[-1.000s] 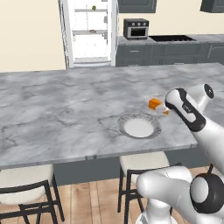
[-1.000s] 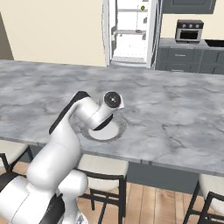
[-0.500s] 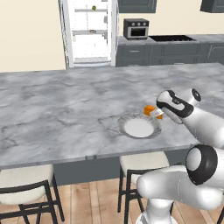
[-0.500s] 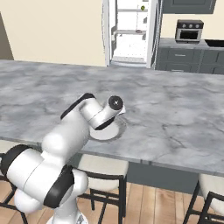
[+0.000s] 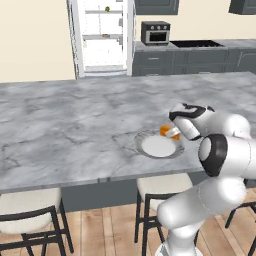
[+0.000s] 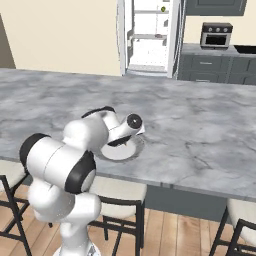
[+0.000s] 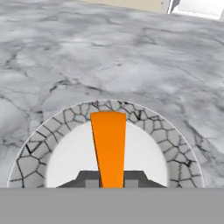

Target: Take the cheese, steak, and broccoli from the fridge and place them on the plate on the dining counter to create an appetizer plate.

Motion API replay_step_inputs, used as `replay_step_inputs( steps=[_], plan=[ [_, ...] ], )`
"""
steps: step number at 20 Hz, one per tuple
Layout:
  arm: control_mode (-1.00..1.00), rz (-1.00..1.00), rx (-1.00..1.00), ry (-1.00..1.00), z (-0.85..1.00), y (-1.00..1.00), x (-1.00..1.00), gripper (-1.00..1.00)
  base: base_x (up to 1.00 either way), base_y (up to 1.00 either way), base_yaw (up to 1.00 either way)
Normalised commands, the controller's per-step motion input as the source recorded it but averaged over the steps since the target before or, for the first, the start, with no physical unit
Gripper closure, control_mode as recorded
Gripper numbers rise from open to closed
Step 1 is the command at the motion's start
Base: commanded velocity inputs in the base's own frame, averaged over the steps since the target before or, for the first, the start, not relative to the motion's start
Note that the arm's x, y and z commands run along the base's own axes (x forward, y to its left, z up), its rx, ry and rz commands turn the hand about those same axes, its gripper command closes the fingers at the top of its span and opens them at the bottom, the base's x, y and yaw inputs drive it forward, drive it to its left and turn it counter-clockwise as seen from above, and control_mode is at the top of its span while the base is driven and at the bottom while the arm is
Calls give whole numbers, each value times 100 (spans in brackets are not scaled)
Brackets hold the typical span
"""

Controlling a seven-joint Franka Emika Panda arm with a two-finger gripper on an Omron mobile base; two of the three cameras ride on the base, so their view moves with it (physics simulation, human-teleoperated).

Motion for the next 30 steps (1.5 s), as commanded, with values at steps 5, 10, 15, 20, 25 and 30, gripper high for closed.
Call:
replay_step_inputs(
  steps=[5, 10, 15, 20, 25, 30],
  plan=[
    [-100, 0, 0, 3, -55, -8, 43, 100, 0, 0, 0],
    [-100, 0, 0, 4, -47, -5, 33, -100, 0, 0, 0],
    [-100, 0, 0, 2, -30, -6, 32, -100, 0, 0, 0],
    [-100, 1, 0, 1, 18, -15, 11, -100, 0, 0, 0],
    [-100, 1, -1, 0, 97, -14, -29, -100, 0, 0, 0],
    [-100, 0, -11, 8, 100, 0, -31, -100, 0, 0, 0]
  ],
)
